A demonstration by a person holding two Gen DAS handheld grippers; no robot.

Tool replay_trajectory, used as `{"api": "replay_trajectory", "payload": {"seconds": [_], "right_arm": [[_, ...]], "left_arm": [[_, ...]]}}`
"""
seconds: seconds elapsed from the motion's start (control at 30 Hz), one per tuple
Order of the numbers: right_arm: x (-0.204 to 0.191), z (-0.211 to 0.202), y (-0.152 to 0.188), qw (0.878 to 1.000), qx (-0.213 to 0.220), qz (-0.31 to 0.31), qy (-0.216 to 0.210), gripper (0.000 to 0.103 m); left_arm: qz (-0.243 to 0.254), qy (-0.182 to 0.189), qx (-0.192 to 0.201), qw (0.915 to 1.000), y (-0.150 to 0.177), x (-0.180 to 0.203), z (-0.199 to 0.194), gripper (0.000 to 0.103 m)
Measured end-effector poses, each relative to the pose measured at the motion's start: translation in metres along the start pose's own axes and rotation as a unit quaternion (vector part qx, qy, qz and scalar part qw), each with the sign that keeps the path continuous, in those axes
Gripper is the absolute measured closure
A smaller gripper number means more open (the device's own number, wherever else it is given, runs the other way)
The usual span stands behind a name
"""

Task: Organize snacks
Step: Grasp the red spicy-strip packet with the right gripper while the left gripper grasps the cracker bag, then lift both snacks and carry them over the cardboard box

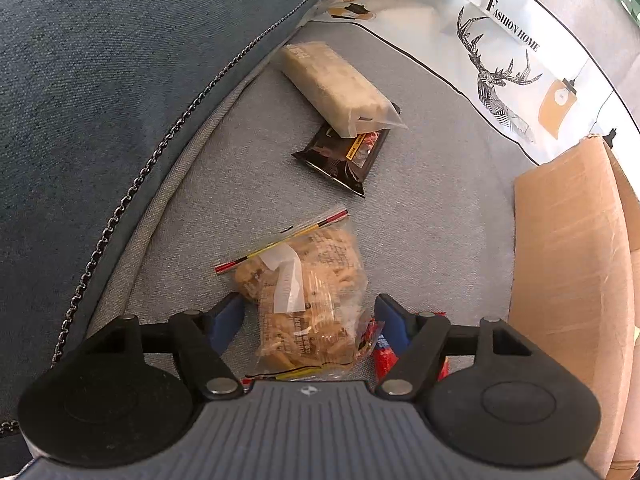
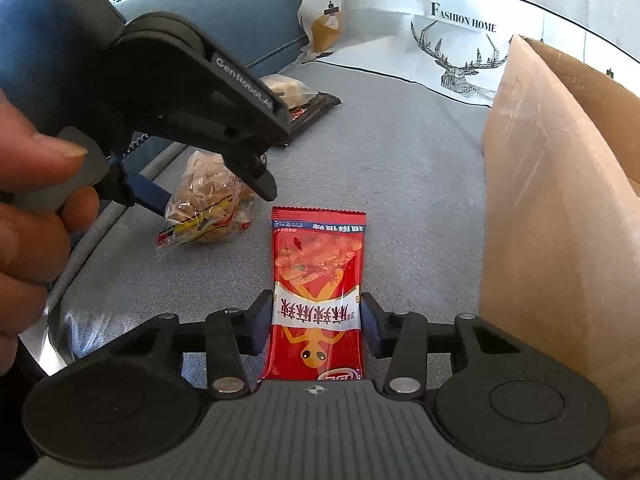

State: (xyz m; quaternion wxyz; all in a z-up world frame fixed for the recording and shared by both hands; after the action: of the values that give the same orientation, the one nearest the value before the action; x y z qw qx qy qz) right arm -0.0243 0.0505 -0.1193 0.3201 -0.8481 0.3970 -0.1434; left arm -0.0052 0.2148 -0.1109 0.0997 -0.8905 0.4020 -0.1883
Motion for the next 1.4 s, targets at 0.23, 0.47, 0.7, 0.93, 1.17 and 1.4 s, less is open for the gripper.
{"api": "replay_trajectory", "payload": {"seconds": [0.23, 0.47, 0.7, 0.93, 1.17, 1.4], "right_arm": [[0.003, -0.01, -0.003, 1.0, 0.018, 0.012, 0.004, 0.056], [0.002, -0.022, -0.009, 0.999, 0.042, 0.015, 0.007, 0.056], [0.004, -0.043, -0.018, 0.997, 0.071, 0.008, 0.015, 0.056], [0.011, -0.073, -0.032, 0.994, 0.109, 0.015, 0.016, 0.056], [0.021, -0.1, -0.046, 0.988, 0.149, 0.025, 0.021, 0.056], [0.056, -0.146, -0.074, 0.976, 0.209, 0.048, 0.032, 0.056]], "left_arm": [[-0.003, 0.014, 0.006, 0.9999, 0.0, -0.001, -0.005, 0.044], [-0.012, 0.029, 0.018, 0.9993, -0.001, 0.001, -0.015, 0.045], [-0.021, 0.051, 0.044, 0.9976, -0.005, 0.002, -0.034, 0.045], [-0.013, 0.059, 0.071, 0.9957, -0.01, 0.005, -0.055, 0.045], [-0.002, 0.07, 0.094, 0.9931, -0.012, 0.012, -0.076, 0.045], [0.029, 0.073, 0.115, 0.9902, -0.005, 0.033, -0.088, 0.045]]}}
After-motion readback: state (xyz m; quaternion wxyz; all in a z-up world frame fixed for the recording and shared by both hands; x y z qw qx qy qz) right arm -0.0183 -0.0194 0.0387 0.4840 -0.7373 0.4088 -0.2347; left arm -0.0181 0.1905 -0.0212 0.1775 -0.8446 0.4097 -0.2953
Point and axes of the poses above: each gripper's, at about its wrist camera, not at the fingertips, and z roughly the way its jaws point, x to its right, y to its underside, the point moved 4 cm from there along z, roughly the way its jaws point, and after that the axes turned 4 degrees about -z, right-handed, at the moved point
